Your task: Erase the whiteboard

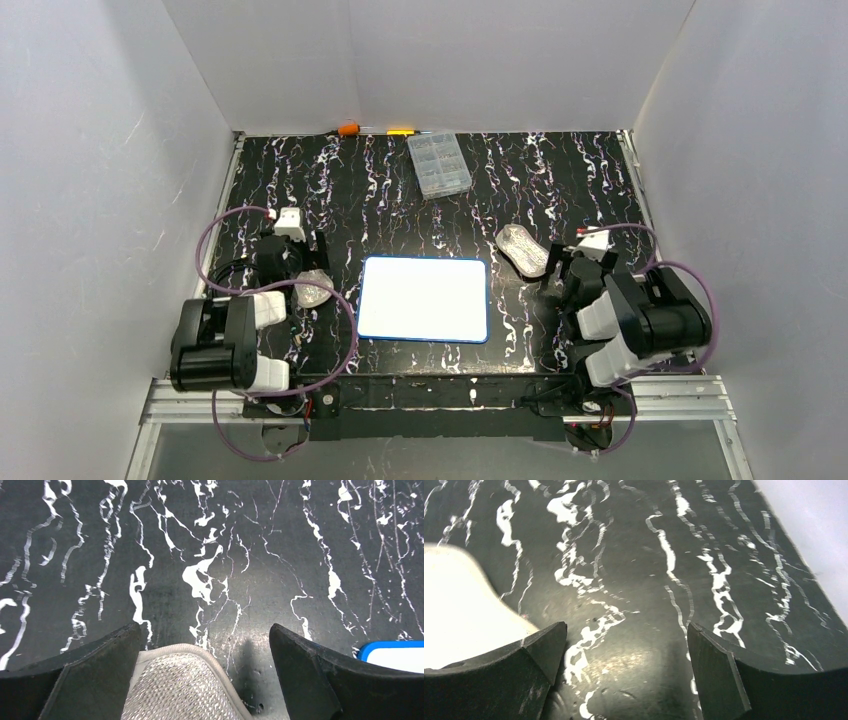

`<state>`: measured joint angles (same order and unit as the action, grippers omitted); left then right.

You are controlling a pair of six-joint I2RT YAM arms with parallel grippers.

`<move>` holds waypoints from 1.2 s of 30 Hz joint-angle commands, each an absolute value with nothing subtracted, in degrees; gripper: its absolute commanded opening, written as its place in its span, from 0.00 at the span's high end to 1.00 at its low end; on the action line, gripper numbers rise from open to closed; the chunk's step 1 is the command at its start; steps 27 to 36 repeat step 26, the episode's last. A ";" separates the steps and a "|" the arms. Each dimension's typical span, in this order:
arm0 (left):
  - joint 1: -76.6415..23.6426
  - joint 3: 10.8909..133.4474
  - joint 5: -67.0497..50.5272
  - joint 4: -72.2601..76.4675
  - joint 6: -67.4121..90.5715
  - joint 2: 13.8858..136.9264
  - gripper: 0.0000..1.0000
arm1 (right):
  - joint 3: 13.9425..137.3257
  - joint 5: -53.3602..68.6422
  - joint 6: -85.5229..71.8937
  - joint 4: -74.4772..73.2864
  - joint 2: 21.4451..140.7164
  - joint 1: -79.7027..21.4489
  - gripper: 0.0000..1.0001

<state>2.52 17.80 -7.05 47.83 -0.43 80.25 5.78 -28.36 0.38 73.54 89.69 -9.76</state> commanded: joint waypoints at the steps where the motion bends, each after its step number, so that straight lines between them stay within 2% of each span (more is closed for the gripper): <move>1: 2.57 17.94 -8.11 55.85 0.35 84.92 0.02 | 10.06 -21.96 5.55 76.29 90.60 -10.59 0.01; 3: 2.55 17.62 -8.23 57.84 0.65 85.74 0.02 | 14.86 -24.85 3.65 69.92 93.24 -9.59 0.01; 5: 2.55 17.76 -8.26 56.48 0.47 85.15 0.02 | 17.04 -21.08 1.13 63.75 92.13 -6.78 0.01; 7: 2.55 17.44 -8.26 57.03 0.52 85.08 0.02 | 16.21 -20.33 1.43 67.74 93.09 -6.42 0.01; 36: 2.57 17.31 -8.15 57.37 0.48 85.12 0.02 | 15.68 -20.57 1.49 67.02 92.16 -6.42 0.01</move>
